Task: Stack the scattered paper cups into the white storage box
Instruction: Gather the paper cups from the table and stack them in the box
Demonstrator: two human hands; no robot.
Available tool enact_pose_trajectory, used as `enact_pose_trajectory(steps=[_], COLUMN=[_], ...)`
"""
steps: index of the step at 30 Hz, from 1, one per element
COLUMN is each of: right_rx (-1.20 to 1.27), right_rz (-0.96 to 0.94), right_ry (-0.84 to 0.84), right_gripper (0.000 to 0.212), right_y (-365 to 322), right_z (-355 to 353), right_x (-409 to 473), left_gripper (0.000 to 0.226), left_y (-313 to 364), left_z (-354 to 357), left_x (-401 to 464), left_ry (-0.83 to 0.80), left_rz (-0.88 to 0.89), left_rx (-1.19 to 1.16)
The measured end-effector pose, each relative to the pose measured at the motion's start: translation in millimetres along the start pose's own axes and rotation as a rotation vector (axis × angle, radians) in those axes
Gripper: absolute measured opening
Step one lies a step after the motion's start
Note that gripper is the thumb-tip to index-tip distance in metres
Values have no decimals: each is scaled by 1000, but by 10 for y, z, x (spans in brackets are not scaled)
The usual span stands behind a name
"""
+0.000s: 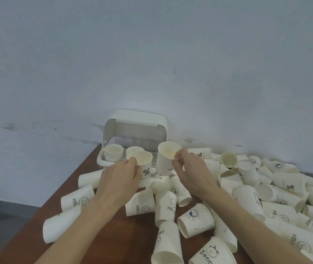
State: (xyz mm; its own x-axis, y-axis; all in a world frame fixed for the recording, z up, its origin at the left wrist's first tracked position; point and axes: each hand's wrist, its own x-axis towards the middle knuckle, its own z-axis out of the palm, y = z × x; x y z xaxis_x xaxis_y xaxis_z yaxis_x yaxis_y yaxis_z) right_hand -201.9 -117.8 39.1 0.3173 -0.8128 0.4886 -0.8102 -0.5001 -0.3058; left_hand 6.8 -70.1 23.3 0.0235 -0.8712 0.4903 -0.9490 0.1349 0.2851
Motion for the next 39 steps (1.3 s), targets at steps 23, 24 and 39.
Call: enact_pose_trajectory(steps=[23,24,39], right_rx=[-28,-24,-128], right_rz=[31,35,56], right_ry=[-57,-55,-169], right_gripper=[17,17,18], right_y=[-436,-443,-353], right_z=[644,678,1127], right_x=[983,1013,1108], left_gripper=[24,24,26], left_y=[-398,-424,-578], left_z=[-128,-128,-104], left_x=[24,24,103], left_ry=[34,32,56], left_rz=[-125,-125,-106], left_rx=[31,28,60])
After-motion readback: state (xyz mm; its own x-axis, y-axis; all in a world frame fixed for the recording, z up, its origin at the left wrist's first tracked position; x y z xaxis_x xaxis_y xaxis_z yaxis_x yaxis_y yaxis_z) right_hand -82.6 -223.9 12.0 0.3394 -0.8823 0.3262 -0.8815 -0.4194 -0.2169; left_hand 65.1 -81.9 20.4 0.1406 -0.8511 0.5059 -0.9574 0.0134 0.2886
